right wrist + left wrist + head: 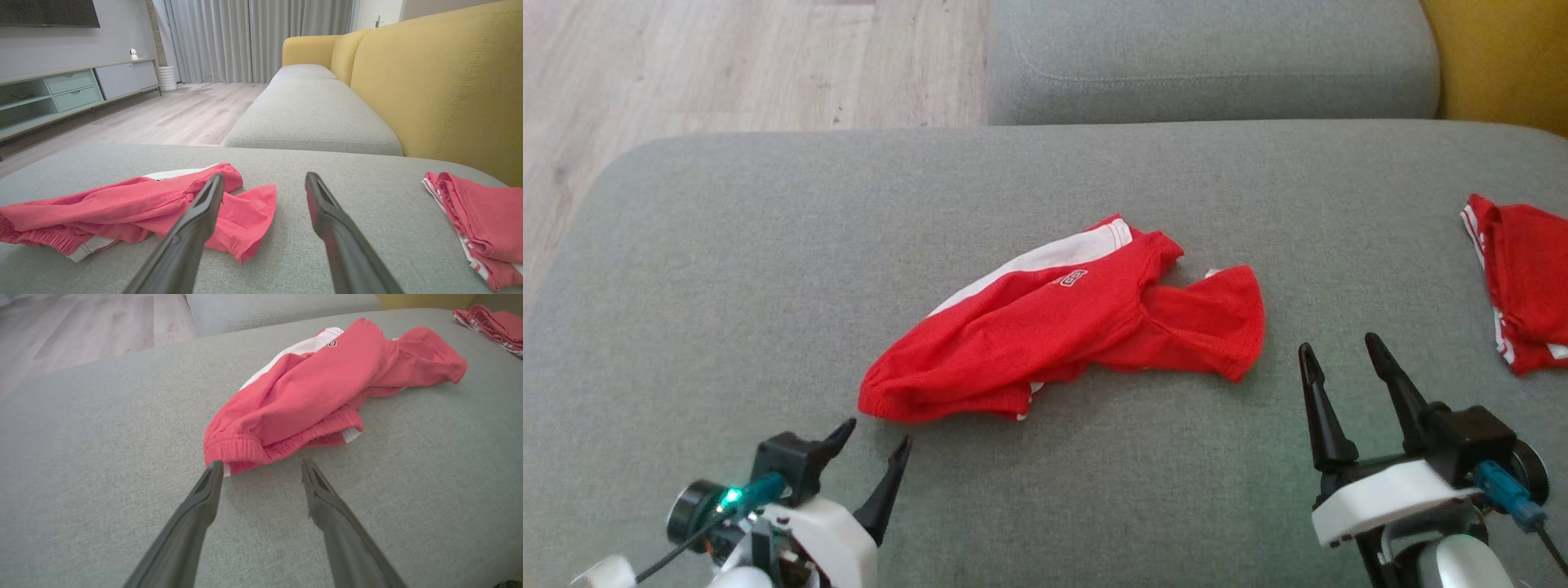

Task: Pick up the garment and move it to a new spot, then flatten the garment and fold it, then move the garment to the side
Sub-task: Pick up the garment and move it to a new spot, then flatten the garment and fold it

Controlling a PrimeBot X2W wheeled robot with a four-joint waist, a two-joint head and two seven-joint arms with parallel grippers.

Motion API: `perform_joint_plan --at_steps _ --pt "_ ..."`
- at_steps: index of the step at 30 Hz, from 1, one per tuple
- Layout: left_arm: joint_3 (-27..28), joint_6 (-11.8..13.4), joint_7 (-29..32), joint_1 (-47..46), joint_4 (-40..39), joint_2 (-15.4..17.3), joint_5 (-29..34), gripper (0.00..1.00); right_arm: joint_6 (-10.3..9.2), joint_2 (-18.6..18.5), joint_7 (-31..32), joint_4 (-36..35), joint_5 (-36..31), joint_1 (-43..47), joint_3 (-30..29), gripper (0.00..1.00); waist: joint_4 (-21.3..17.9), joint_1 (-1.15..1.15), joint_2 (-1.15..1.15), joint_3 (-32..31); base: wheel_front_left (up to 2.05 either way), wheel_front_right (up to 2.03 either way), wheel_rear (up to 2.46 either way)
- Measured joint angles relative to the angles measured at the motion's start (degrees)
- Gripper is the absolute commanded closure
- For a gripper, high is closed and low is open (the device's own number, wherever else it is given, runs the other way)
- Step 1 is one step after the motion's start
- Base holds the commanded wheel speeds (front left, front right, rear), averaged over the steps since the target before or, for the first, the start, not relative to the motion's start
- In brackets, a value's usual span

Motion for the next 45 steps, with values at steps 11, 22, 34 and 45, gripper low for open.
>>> perform_joint_plan --at_steps 11,22,34,45 --pt "6.15 7.89 -8.75 2.49 -7.67 -1.14 -0.91 0.0 0.0 0.03 -0.09 0.04 0.0 0.09 -1.63 0.0 0.81 0.0 0.0 -2.69 0.0 0.0 0.0" --pt "8.86 11.72 -19.0 10.86 -4.63 -6.69 -2.56 0.0 0.0 0.07 -0.21 -0.78 0.03 3.94 -2.41 0.0 0.96 -0.01 0.0 -5.99 0.0 0.0 0.0" --pt "9.45 12.04 -20.43 14.82 -4.19 -6.59 -2.71 0.0 0.0 0.11 -1.35 0.16 1.72 6.99 -2.23 0.0 1.2 -0.01 0.0 -6.93 0.0 0.0 0.0" --pt "9.39 12.11 -20.43 14.81 -3.74 -6.65 -2.71 0.0 0.0 0.12 -1.36 0.92 2.0 6.94 -1.55 0.0 1.19 -0.01 0.0 -6.64 0.0 0.0 0.0"
